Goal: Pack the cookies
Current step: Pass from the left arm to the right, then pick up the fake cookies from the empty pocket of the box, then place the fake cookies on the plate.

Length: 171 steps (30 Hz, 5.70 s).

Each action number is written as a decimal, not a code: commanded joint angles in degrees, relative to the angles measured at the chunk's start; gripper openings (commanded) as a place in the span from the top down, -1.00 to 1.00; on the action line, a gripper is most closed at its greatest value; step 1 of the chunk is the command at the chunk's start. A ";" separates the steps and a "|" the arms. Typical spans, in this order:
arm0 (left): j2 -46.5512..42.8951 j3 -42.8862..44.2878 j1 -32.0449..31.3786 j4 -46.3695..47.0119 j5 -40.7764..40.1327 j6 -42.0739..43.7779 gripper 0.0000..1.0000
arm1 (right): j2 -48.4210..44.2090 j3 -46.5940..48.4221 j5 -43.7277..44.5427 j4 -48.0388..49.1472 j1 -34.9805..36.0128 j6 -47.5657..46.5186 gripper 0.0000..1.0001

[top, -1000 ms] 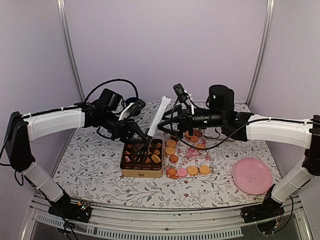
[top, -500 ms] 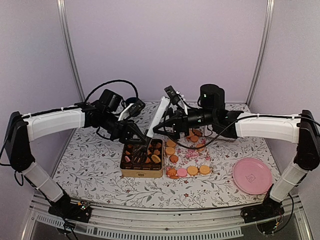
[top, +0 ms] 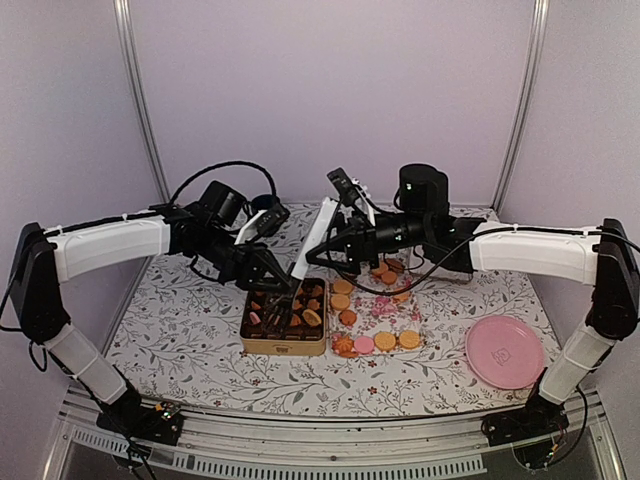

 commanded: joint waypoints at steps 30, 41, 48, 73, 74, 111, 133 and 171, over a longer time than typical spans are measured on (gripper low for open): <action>3.59 7.91 -0.98 -14.56 -2.73 11.08 1.00 | 4.17 6.86 2.23 -14.42 3.08 -8.20 -0.01; 3.23 8.51 0.94 -12.61 -12.81 10.37 0.90 | -2.27 2.00 14.21 -16.92 2.49 -9.61 0.16; 2.73 7.71 2.53 -8.87 -26.38 6.32 0.47 | -4.42 0.95 23.79 -17.44 2.55 -10.52 0.23; -5.29 -1.68 23.27 -8.47 -34.28 10.12 -0.13 | -2.74 3.76 52.60 -21.64 11.84 -17.38 0.25; -5.50 -2.12 23.64 -8.39 -34.56 10.54 -0.13 | -2.55 3.87 52.99 -21.67 12.07 -17.61 0.25; -1.20 -16.10 17.14 -0.45 -38.97 13.04 -0.07 | -1.40 3.02 55.83 -19.02 12.92 -16.29 0.76; 3.87 -18.44 10.22 4.21 -51.21 14.45 0.03 | -11.57 -11.88 56.26 -7.52 12.81 -6.63 0.74; -1.66 -7.81 15.06 -8.76 -46.35 15.52 -0.70 | -28.81 -21.80 62.77 -24.57 1.22 -2.39 0.31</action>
